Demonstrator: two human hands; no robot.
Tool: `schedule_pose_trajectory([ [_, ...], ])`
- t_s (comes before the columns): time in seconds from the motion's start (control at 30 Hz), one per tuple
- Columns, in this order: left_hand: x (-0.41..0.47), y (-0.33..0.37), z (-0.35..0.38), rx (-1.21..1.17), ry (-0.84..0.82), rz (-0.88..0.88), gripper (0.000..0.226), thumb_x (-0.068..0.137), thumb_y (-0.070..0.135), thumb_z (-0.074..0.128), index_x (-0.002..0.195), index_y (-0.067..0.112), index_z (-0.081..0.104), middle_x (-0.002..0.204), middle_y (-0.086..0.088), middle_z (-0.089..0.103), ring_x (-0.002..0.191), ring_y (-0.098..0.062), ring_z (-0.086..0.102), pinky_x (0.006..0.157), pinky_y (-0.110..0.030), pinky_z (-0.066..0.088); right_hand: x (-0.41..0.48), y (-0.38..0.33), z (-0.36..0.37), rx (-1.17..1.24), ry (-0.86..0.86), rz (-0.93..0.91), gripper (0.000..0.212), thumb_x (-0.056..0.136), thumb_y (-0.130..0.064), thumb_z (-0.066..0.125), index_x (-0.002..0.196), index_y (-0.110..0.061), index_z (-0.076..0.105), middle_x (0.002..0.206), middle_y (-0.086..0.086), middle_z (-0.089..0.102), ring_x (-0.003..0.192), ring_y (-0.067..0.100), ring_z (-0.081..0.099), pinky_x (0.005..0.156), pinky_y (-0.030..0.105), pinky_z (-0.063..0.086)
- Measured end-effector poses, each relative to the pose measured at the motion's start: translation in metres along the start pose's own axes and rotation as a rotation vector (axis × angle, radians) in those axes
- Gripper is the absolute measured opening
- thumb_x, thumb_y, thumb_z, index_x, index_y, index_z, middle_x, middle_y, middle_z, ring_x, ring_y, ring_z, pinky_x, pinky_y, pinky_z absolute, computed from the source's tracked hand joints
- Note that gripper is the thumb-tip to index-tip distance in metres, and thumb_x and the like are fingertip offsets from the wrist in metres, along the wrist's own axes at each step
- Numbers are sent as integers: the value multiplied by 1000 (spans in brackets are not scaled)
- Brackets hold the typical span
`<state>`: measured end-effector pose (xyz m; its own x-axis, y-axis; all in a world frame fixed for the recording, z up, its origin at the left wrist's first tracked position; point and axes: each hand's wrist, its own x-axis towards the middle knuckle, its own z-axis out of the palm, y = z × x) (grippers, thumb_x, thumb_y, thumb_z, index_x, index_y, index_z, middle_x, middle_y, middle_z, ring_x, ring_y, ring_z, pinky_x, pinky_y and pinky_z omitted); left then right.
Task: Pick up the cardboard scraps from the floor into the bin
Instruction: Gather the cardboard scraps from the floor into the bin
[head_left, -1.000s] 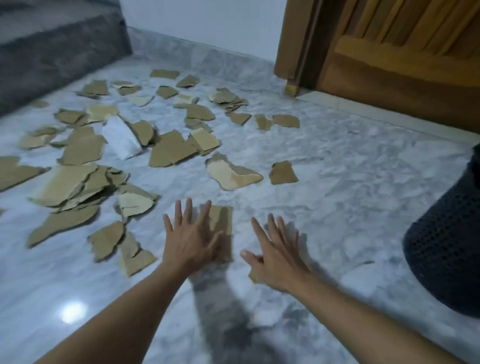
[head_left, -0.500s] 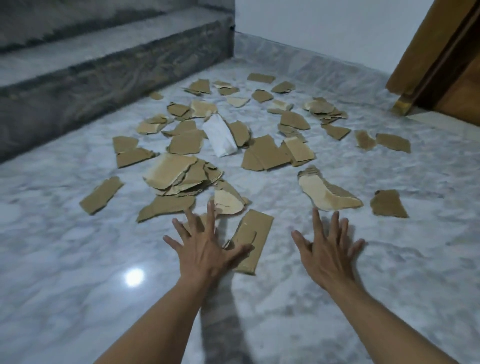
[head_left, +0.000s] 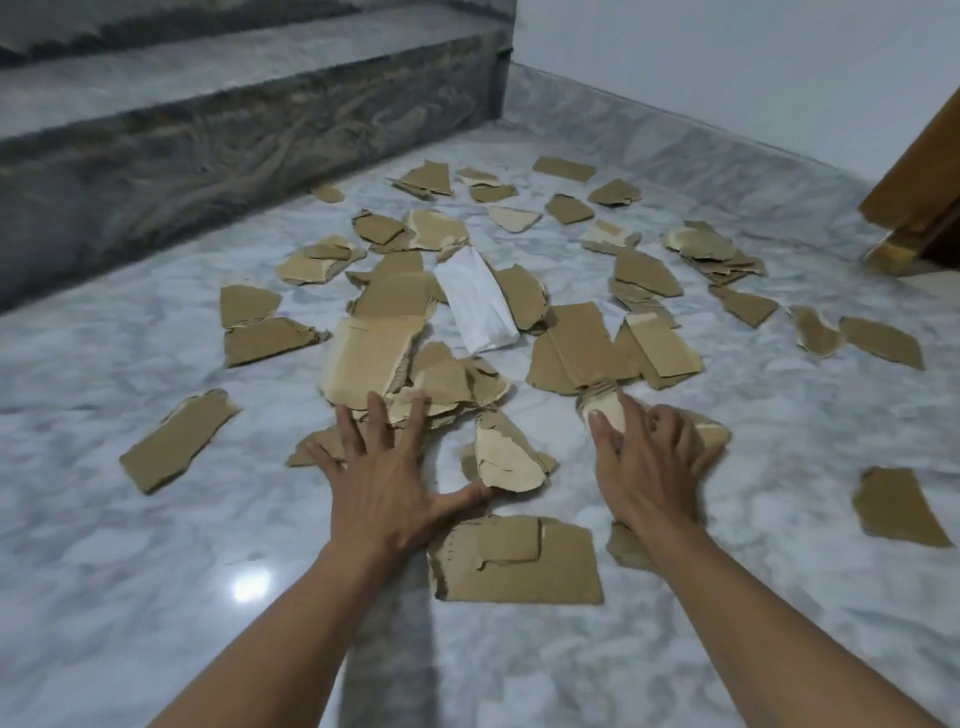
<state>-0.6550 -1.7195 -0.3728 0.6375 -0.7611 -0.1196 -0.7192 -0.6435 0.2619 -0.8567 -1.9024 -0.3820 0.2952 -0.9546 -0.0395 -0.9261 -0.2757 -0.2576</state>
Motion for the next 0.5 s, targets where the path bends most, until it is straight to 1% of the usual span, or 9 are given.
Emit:
schedule_pose_trajectory([
  [0.07, 5, 6, 2, -16, 25, 9, 129, 48, 111, 7, 159, 46, -5, 171, -6, -4, 152, -40, -23, 115, -75, -3, 6, -17, 8, 6, 63, -38, 76, 95, -73, 9, 144, -31, 50, 144, 14, 41, 140, 34, 28, 117, 71, 4],
  [0.13, 10, 11, 2, -56, 31, 25, 121, 55, 109, 9, 159, 46, 8, 168, -3, 8, 154, -38, -18, 116, -74, -2, 12, -32, 12, 10, 96, -73, 76, 92, -72, 9, 133, -30, 57, 135, 12, 46, 134, 34, 35, 118, 68, 7],
  [0.2, 14, 14, 1, -62, 85, 72, 107, 65, 104, 10, 153, 45, 23, 157, -4, 24, 153, -38, 6, 117, -70, 6, 20, -44, 11, 58, 138, -105, 73, 92, -73, 15, 123, -27, 62, 130, 11, 50, 127, 34, 41, 117, 60, 17],
  [0.27, 20, 15, -2, -101, 223, 92, 99, 71, 99, 13, 146, 37, 35, 141, -7, 38, 137, -35, 34, 113, -61, 25, 31, -55, 9, 119, 205, -105, 69, 91, -75, 25, 120, -24, 62, 130, 11, 50, 123, 33, 43, 108, 53, 27],
  [0.3, 26, 15, -6, -157, 305, 65, 98, 73, 97, 17, 144, 34, 38, 137, -8, 41, 130, -34, 39, 111, -57, 30, 40, -60, 6, 142, 235, -76, 71, 89, -79, 29, 125, -25, 58, 135, 13, 48, 126, 33, 42, 108, 53, 27],
  [0.33, 34, 13, -10, -226, 371, 14, 99, 72, 97, 21, 144, 31, 38, 139, -10, 41, 130, -33, 38, 112, -55, 30, 51, -65, 1, 154, 238, -31, 77, 87, -83, 31, 134, -26, 53, 144, 15, 43, 133, 35, 38, 112, 59, 24],
  [0.4, 56, 7, -17, -331, 408, -108, 107, 70, 98, 29, 152, 29, 28, 155, -12, 31, 145, -34, 26, 119, -56, 21, 80, -67, -11, 173, 141, 93, 90, 82, -91, 32, 153, -35, 33, 166, 16, 15, 152, 40, 14, 116, 71, 4],
  [0.47, 80, -2, -21, -336, 303, -188, 118, 69, 100, 32, 161, 29, 9, 168, -13, 10, 155, -35, 5, 123, -60, 7, 109, -64, -20, 200, 20, 224, 102, 75, -98, 30, 160, -44, 13, 170, 13, -14, 154, 43, -15, 112, 75, -12],
  [0.5, 90, -4, -21, -331, 236, -198, 121, 69, 100, 30, 162, 29, -1, 170, -15, 1, 156, -36, -2, 123, -61, 1, 121, -64, -24, 204, -19, 273, 107, 70, -102, 26, 160, -48, 8, 169, 13, -21, 153, 44, -21, 111, 76, -15],
])
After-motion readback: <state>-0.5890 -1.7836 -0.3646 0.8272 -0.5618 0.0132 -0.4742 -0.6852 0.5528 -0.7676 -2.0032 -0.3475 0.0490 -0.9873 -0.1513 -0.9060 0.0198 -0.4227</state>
